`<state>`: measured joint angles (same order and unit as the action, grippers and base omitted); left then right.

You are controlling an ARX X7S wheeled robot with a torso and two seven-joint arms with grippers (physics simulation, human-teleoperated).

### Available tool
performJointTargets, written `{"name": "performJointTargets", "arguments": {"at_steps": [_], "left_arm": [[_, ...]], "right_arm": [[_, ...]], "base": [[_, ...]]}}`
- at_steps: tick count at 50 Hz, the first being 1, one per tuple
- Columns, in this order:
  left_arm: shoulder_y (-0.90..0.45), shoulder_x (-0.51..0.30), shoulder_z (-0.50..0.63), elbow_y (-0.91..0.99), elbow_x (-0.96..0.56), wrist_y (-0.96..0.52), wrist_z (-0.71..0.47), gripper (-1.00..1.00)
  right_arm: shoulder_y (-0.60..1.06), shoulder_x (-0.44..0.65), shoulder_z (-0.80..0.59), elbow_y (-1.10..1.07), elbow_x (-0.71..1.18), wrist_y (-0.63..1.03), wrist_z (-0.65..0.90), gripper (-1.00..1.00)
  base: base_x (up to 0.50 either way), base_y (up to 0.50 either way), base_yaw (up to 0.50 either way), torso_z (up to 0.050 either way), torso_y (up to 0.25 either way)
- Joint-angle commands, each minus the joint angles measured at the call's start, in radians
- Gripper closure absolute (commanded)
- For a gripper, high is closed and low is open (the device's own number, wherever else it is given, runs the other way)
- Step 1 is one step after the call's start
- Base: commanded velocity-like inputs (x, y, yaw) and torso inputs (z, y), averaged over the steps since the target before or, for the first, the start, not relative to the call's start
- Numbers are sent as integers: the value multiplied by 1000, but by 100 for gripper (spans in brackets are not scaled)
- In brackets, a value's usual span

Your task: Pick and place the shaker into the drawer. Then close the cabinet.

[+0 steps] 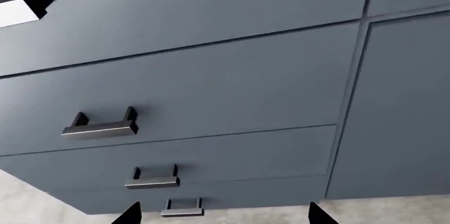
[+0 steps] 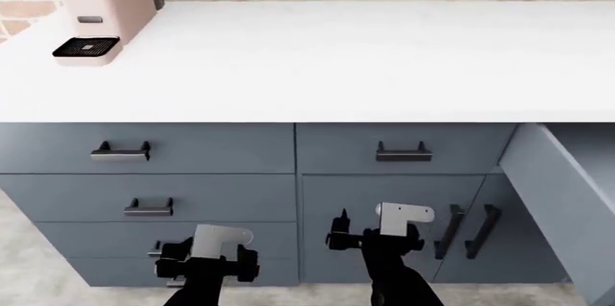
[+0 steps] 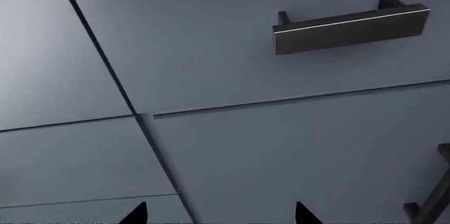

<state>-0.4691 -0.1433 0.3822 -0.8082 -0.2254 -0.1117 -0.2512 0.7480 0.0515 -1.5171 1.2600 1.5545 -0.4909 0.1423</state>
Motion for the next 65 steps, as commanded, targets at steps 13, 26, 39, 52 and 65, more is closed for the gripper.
{"name": "performJointTargets", "arguments": {"at_steps": [13,26,39,52,65], "left_arm": [[71,-35,4,177,-40,12,36,-100],[124,-406,-228,1184,-364,-338,-18,-100],[-247,-656,-396,1288,-537,-581,-14,-100],[-739,-725,-324,1183,-582,-753,38,-100],[-852,-744,-326,1157,-581,-796,30,-100]], "right_arm": [[-14,198,-9,-372,-64,-98,216,-100],[416,1124,-109,-1668,-538,122,859,-100],[980,1406,217,-1870,-229,755,669,-100],[1551,1078,406,-1389,-465,1284,246,-100],[1602,791,694,-1135,-1039,1439,-190,-100]], "base": [[0,0,0,0,0],[0,0,0,1,0],[0,0,0,0,0],[0,0,0,0,0],[0,0,0,0,0]]}}
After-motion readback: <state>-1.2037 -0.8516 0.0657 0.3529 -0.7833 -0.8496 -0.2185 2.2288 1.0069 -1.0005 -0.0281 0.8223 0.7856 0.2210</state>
